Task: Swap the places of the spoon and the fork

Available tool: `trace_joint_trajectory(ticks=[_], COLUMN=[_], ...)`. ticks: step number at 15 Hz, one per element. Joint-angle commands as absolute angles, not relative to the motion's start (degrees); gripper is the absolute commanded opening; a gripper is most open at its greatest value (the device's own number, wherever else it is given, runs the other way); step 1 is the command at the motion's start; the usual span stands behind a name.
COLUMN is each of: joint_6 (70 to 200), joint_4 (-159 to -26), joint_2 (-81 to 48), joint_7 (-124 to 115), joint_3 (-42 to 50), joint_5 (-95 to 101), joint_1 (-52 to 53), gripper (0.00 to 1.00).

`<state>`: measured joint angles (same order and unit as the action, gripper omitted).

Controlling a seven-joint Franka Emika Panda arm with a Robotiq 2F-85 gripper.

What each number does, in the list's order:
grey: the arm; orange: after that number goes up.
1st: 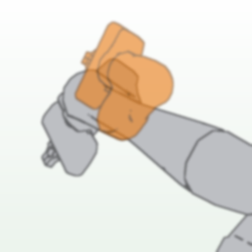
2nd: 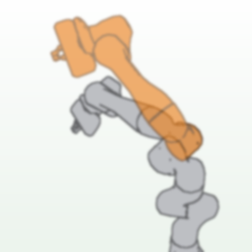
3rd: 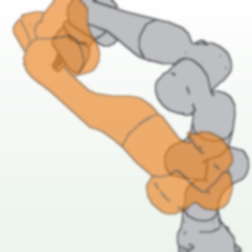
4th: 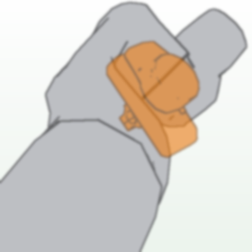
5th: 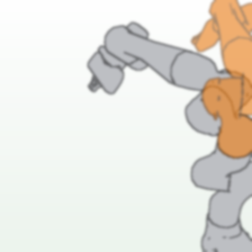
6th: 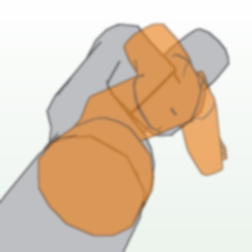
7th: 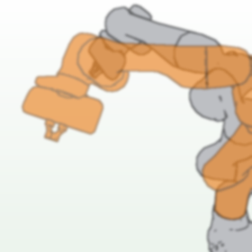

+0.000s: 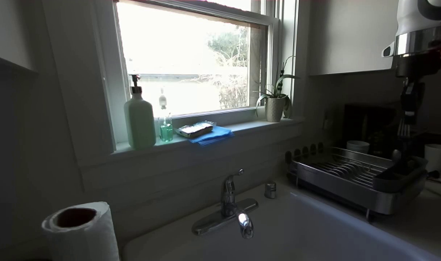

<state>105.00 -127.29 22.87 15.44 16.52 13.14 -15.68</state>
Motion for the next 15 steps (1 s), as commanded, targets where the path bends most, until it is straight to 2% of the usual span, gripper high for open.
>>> trace_joint_trajectory(ticks=[1,15], joint_6=[103.39,102.29], joint_4=[-127.99,-127.89], joint_2=[26.79,29.72], joint_7=[13.50,15.54], joint_3=[15.46,15.06], joint_5=[13.47,8.64], joint_1=[-15.09,-10.92], gripper=[0.01,0.01])
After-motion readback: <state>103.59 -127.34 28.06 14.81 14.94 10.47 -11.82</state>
